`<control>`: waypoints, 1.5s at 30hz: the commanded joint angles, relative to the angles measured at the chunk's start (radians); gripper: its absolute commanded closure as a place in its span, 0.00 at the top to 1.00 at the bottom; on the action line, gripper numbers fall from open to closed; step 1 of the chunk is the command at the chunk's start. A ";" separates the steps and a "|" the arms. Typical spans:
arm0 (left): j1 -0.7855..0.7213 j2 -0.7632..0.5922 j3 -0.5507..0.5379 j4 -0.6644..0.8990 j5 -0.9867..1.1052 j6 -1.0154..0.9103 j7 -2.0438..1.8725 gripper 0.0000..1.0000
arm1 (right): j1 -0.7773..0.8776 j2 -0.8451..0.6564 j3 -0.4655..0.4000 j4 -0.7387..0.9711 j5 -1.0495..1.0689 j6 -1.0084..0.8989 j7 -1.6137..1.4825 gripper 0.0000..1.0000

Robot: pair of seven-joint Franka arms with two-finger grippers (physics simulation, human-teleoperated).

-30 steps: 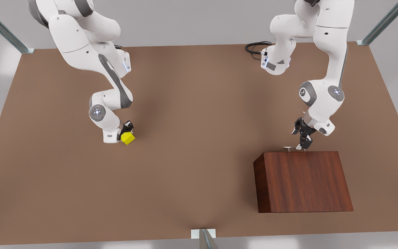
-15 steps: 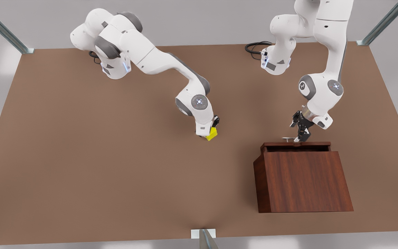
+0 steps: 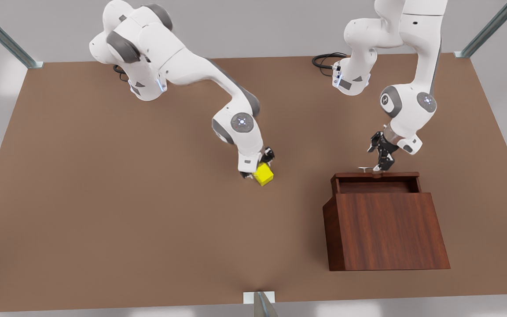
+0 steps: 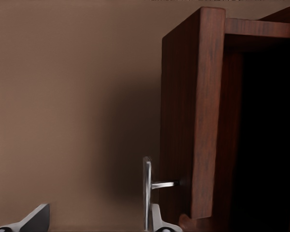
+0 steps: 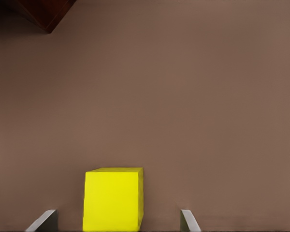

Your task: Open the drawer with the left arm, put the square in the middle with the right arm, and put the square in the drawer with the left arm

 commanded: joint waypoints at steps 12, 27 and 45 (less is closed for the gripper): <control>-0.013 -0.087 0.000 -0.071 0.000 -0.029 -0.029 1.00 | -0.610 -0.385 -0.127 0.084 -0.014 -0.705 -0.183 1.00; -0.233 0.407 -0.130 1.157 0.296 -0.923 0.540 1.00 | -0.653 -0.362 -0.155 0.119 0.027 -0.701 -0.284 1.00; -0.620 0.761 -0.152 1.114 0.555 -0.538 1.301 1.00 | -0.656 -0.362 -0.157 0.128 0.027 -0.699 -0.282 1.00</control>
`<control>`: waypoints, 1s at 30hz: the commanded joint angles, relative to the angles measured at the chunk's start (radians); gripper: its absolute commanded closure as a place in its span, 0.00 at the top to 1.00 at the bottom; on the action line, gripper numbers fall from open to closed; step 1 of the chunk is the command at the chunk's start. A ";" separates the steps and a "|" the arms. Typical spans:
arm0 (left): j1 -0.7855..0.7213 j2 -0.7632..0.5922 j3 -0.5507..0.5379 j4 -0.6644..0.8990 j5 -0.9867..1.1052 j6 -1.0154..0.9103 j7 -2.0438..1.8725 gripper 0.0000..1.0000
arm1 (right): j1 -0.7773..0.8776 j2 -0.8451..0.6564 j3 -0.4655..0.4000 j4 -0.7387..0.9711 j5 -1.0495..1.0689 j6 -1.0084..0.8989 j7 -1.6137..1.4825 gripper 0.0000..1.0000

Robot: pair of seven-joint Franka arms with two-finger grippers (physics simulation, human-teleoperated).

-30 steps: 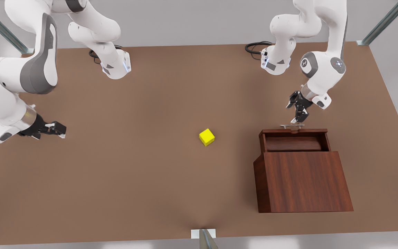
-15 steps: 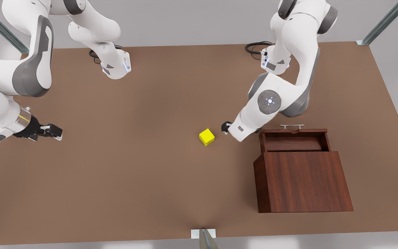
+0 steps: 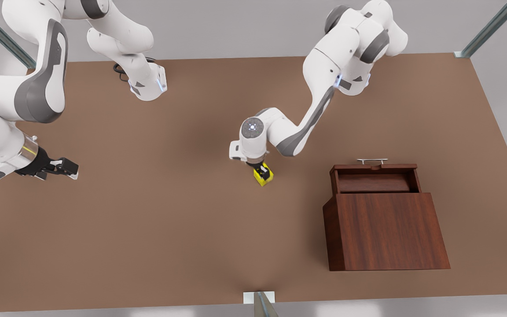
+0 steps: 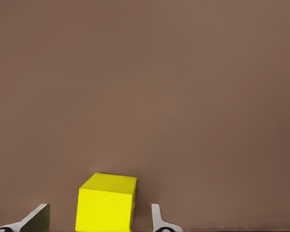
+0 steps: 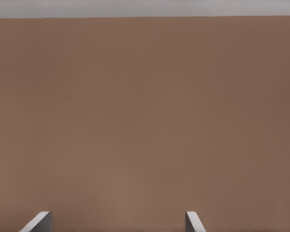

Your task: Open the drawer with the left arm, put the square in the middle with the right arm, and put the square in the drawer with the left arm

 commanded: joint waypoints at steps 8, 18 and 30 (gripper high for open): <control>0.002 -0.032 0.014 -0.157 0.076 0.127 0.003 1.00 | -0.011 0.000 0.000 0.007 0.000 0.000 0.002 1.00; 0.002 -0.016 0.038 -0.179 0.098 0.145 0.024 1.00 | -0.012 0.001 0.000 0.013 0.000 0.000 0.000 1.00; 0.000 0.048 0.038 -0.179 0.095 0.218 0.020 0.75 | -0.011 0.001 0.000 0.013 0.000 0.000 0.000 1.00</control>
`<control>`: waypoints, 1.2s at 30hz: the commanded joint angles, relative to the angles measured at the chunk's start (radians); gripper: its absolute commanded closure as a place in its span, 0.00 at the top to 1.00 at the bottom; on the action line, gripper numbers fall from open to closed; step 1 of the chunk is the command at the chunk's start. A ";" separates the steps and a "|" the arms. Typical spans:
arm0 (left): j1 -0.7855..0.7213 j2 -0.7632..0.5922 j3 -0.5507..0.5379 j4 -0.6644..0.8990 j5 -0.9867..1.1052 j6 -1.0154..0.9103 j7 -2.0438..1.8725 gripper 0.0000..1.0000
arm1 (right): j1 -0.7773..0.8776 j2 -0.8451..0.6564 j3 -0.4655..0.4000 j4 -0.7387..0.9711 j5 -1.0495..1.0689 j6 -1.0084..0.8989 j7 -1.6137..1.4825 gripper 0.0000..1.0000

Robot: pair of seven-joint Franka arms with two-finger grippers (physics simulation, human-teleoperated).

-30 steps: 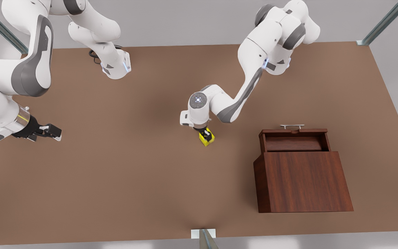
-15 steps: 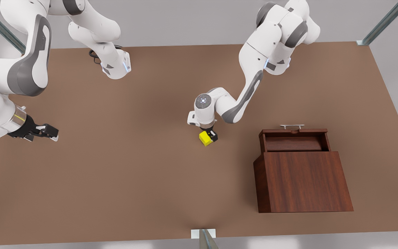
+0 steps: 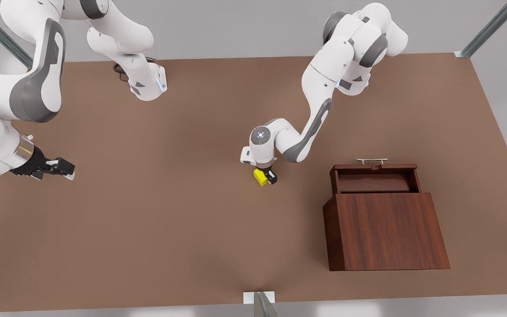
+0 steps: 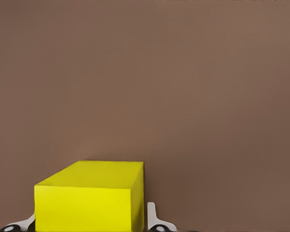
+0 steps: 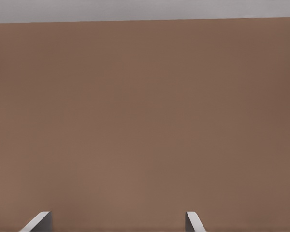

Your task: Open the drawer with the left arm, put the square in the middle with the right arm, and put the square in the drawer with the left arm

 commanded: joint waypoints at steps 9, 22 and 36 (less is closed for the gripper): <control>0.002 -0.017 0.000 0.003 0.000 -0.017 -0.008 0.69 | -0.001 0.001 0.000 0.000 0.000 0.002 0.000 1.00; 0.008 -0.467 0.227 -0.048 -0.240 -0.515 0.567 0.70 | -0.010 0.003 0.000 0.000 -0.002 0.003 0.000 1.00; 0.029 -0.415 0.549 -0.048 -0.312 -0.491 1.200 0.69 | -0.010 0.005 0.000 0.017 -0.002 0.002 0.000 1.00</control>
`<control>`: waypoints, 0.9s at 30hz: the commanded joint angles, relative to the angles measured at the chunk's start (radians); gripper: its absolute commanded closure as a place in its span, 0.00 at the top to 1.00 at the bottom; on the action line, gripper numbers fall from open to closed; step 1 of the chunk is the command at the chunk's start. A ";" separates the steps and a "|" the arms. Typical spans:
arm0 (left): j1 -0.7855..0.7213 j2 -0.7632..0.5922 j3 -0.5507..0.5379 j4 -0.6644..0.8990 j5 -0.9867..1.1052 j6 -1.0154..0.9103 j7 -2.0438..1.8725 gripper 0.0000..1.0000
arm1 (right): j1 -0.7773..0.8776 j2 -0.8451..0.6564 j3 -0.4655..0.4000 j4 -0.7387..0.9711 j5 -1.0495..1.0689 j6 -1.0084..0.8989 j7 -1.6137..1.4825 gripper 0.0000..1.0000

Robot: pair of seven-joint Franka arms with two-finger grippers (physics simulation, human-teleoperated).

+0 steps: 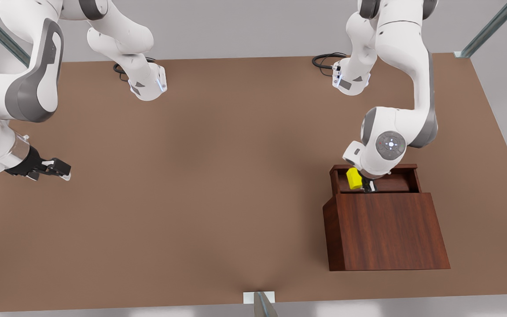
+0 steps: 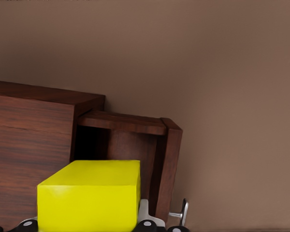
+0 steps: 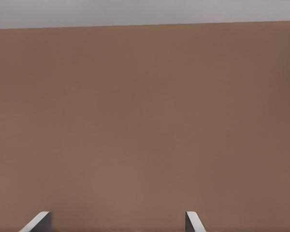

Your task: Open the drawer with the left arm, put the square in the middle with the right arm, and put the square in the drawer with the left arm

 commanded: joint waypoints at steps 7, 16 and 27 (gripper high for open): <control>0.042 0.017 0.000 -0.002 -0.018 -0.004 0.045 0.71 | 0.000 0.007 0.000 0.001 0.000 0.000 0.000 1.00; 0.055 0.023 0.000 -0.025 -0.019 -0.013 0.053 1.00 | 0.000 0.007 0.000 0.003 0.000 0.000 0.000 1.00; 0.052 -0.035 0.037 0.161 -0.122 -0.288 -0.970 1.00 | 0.002 0.009 0.000 0.003 0.000 0.002 0.000 1.00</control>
